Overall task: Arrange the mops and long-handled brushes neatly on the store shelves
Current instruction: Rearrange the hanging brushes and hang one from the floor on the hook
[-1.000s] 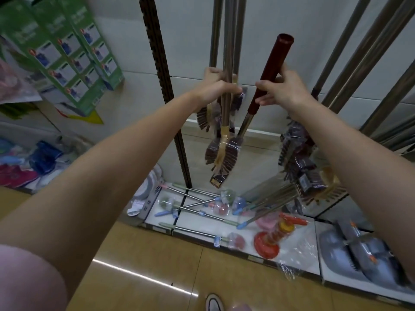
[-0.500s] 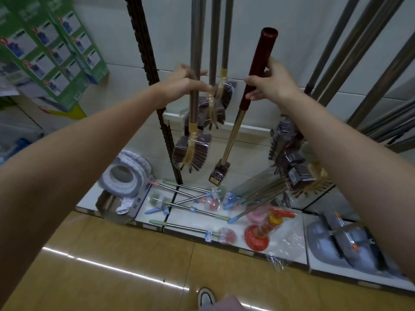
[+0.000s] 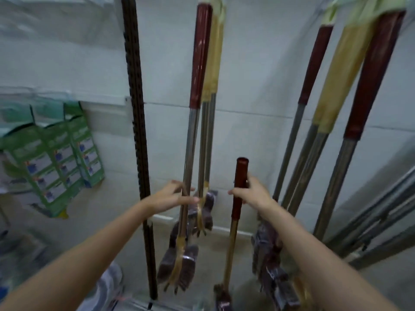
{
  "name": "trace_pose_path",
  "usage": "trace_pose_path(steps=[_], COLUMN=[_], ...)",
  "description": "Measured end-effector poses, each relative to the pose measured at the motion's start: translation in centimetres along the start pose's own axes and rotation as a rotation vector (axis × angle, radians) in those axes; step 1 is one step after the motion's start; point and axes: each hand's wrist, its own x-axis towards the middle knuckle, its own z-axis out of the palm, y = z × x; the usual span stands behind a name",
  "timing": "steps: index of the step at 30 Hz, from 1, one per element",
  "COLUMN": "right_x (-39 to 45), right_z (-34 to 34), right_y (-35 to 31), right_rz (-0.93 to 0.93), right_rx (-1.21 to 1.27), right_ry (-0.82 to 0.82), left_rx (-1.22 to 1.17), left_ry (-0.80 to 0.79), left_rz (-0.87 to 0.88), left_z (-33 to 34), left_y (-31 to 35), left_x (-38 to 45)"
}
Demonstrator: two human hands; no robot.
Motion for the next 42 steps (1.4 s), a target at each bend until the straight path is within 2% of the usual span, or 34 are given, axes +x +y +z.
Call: trace_pose_path(steps=[8, 13, 21, 27, 30, 34, 42], right_x=[-1.1, -2.3, -4.2, -4.4, -4.3, -4.0, -3.9], right_z=[-3.2, -3.9, -2.9, -0.5, 0.7, 1.3, 2.3], right_y=[-3.6, -6.9, -13.8, -17.0, -18.0, -19.0, -20.6], right_rz=[-0.005, -0.071, -0.244, -0.238, -0.209, -0.178, -0.124], right_rx=[0.078, 0.109, 0.042, -0.065, -0.133, -0.158, -0.176], right_ry=[-0.195, -0.203, 0.016, 0.168, 0.253, 0.281, 0.313], left_rx=[-0.194, -0.315, -0.299, -0.374, -0.392, -0.422, -0.446], left_ry=[0.384, 0.481, 0.484, 0.455, 0.387, 0.323, 0.31], left_rz=[0.252, 0.433, 0.559, 0.576, 0.621, 0.665, 0.673], left_z=[-2.0, -3.6, -5.3, -6.6, -6.9, -7.4, -8.4], left_y=[4.8, 7.3, 9.8, 10.4, 10.2, 10.1, 10.0], left_x=[-0.6, -0.2, 1.3, 2.8, 3.3, 3.6, 4.1])
